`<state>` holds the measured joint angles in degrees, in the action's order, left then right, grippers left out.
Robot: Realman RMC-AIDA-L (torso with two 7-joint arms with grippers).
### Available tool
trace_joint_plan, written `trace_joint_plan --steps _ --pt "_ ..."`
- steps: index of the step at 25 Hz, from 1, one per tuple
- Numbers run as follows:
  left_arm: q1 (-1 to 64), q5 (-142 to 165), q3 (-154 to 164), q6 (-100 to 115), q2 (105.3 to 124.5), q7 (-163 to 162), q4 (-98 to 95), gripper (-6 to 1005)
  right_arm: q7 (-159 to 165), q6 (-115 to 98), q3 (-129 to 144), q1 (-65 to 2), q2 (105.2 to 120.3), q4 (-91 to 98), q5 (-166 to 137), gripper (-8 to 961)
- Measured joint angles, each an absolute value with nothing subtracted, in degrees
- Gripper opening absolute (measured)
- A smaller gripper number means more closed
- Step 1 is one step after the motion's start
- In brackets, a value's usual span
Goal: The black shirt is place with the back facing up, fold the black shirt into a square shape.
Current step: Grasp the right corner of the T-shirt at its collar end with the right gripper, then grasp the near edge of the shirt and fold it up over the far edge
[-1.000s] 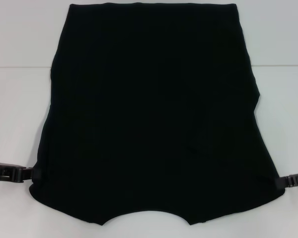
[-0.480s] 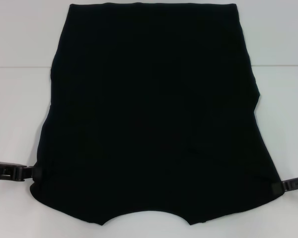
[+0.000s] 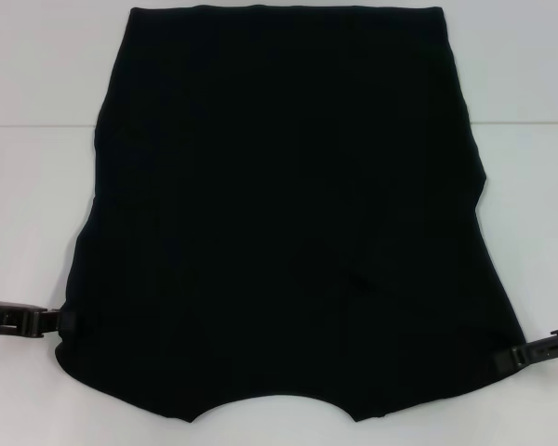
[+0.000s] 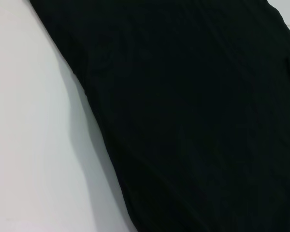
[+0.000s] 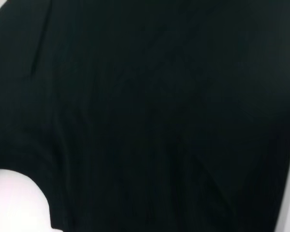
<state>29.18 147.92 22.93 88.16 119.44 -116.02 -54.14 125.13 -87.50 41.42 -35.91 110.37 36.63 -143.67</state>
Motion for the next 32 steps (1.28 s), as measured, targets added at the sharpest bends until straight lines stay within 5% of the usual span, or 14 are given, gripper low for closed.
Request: trace_joint_plan --steps 24,32 --pt "29.18 147.29 22.87 87.17 119.4 -115.36 -53.96 -2 126.47 -87.25 40.75 -38.91 112.08 37.0 -144.12 906" --pt "29.18 147.08 22.85 87.17 119.28 -114.89 -53.87 -1 127.88 -86.24 41.03 -38.94 112.15 37.09 -144.41 551"
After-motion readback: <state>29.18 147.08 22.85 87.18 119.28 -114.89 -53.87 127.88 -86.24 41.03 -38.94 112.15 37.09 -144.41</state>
